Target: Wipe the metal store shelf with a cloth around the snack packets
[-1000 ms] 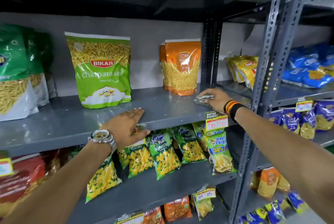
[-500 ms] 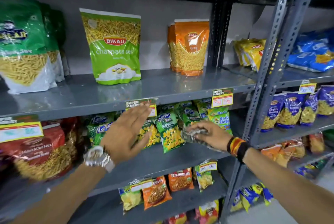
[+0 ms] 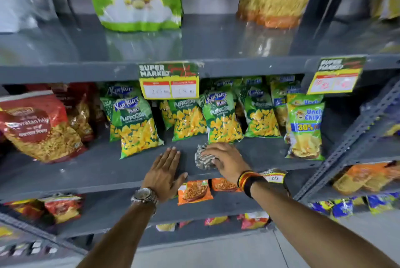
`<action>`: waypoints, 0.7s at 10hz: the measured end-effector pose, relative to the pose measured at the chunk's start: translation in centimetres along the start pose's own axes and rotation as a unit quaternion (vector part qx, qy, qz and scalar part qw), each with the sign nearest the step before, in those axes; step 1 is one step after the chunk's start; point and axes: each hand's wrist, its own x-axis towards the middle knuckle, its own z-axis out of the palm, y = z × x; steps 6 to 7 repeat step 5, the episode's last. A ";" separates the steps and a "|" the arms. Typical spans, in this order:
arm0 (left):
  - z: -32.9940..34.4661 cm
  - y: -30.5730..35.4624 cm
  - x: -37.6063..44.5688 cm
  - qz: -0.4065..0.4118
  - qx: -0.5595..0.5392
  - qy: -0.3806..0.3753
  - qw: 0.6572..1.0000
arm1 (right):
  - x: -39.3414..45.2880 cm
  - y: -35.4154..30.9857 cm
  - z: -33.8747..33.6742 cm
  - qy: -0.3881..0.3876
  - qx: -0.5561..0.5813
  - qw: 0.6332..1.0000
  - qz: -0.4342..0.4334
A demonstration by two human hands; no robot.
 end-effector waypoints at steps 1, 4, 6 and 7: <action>1.9 -0.7 1.1 -0.023 0.022 -0.005 0.999 | -2.6 1.4 3.4 0.037 -0.074 0.996 -0.027; 1.0 -0.2 0.9 -0.074 0.030 -0.034 0.996 | -0.6 0.5 3.8 -0.090 -0.130 0.987 0.025; -0.9 1.9 0.0 -0.061 0.016 -0.005 0.998 | -2.8 -1.6 2.2 -0.026 -0.096 0.994 0.033; -0.9 1.9 0.0 -0.061 0.016 -0.005 0.998 | -2.8 -1.6 2.2 -0.026 -0.096 0.994 0.033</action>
